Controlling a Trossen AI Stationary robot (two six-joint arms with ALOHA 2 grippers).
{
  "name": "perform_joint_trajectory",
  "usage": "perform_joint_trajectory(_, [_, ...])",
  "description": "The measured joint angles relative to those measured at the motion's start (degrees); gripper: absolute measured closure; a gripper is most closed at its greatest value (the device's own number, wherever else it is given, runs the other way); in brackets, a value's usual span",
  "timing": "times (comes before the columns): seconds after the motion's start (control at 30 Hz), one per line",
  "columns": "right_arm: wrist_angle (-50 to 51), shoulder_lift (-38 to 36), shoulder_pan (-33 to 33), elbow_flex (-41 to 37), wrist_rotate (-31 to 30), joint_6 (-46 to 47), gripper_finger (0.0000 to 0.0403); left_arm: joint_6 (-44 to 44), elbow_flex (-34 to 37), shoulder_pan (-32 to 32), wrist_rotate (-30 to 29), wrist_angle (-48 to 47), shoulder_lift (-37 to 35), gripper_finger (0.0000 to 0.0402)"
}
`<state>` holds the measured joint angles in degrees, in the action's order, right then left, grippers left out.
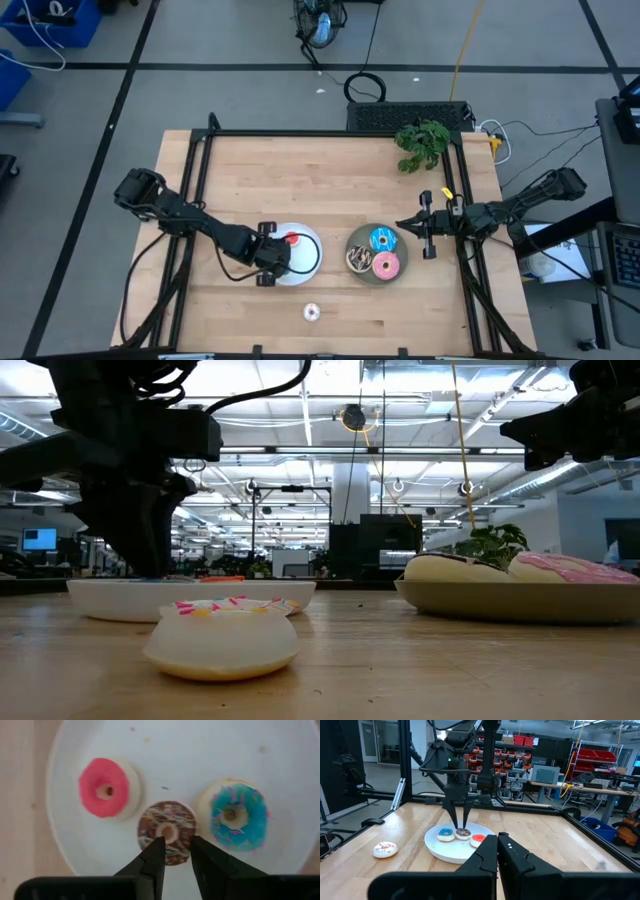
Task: Pick & Place donuts
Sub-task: Put the small brown donut on the white plate, then put the small white donut on the white plate
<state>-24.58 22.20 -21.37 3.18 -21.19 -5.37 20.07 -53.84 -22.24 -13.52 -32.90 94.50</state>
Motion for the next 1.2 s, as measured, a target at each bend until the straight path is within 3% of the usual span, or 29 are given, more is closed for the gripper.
perform_joint_trajectory(0.17, [0.0, 0.0, 0.0, 0.0, 0.0, 0.0, 0.0403, 0.74, 0.0, 0.05, -4.85, -0.2, 0.0, 0.0307])
perform_joint_trajectory(0.57, [0.0, 0.01, 0.0, -0.01, 0.0, 0.0, 0.0403, -0.73, -0.76, -1.97, -4.12, 3.76, -0.49, 0.0309])
perform_joint_trajectory(0.8, [0.09, 0.01, 0.0, 0.0, 0.0, -0.02, 0.0403, -1.99, -14.08, -6.57, -7.25, -7.65, -0.52, 0.0309])
perform_joint_trajectory(1.0, [0.08, 0.0, 0.0, -0.01, 0.0, -0.02, 0.0403, -0.16, -24.08, -10.39, -6.54, -8.95, -0.61, 0.0309])
perform_joint_trajectory(1.2, [0.24, 0.02, 0.0, 0.0, 0.0, -0.02, 0.0403, -9.77, -29.41, -15.33, -9.07, -10.27, -0.55, 0.0309])
